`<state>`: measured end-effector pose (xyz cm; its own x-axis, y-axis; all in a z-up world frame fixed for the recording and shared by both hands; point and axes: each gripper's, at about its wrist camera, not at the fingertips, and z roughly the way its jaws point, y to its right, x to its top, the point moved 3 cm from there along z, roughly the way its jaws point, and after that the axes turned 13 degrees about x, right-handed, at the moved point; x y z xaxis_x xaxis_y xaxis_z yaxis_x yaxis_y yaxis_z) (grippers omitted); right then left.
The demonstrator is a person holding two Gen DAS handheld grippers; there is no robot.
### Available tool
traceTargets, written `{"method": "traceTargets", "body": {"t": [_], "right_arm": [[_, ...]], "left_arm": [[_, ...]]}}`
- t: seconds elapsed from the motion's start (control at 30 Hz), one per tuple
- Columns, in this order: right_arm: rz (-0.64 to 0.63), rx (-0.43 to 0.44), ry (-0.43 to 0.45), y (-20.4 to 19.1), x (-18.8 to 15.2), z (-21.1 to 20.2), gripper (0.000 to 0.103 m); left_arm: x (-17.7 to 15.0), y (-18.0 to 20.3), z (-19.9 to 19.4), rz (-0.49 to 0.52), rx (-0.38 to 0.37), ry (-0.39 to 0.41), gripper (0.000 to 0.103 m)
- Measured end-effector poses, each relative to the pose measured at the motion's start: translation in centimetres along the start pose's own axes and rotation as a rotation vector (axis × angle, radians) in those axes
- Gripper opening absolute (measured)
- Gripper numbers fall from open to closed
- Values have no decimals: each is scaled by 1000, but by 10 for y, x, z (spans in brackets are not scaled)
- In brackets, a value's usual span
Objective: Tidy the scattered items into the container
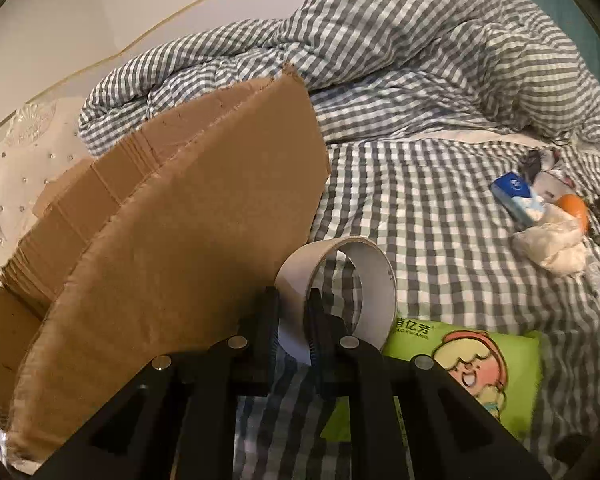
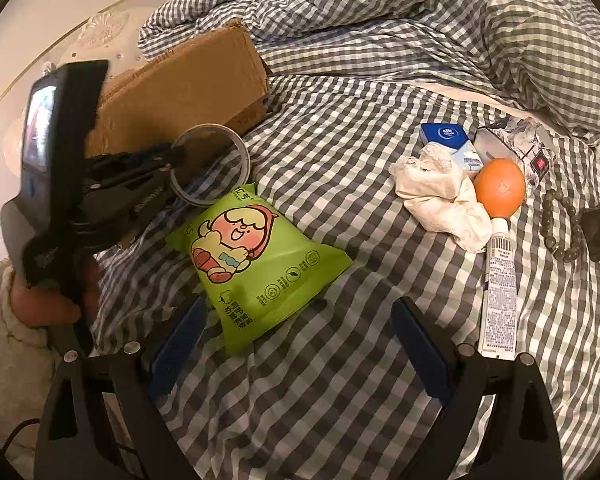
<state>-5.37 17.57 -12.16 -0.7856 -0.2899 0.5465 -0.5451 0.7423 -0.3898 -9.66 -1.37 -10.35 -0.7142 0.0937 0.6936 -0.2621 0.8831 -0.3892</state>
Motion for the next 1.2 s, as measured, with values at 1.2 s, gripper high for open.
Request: {"method": "traceTargets", "body": {"t": [1.2], "right_arm": [[-273, -7, -274, -32, 35, 112, 83]], "left_arm": [[59, -104, -40, -188, -103, 104, 5]]}}
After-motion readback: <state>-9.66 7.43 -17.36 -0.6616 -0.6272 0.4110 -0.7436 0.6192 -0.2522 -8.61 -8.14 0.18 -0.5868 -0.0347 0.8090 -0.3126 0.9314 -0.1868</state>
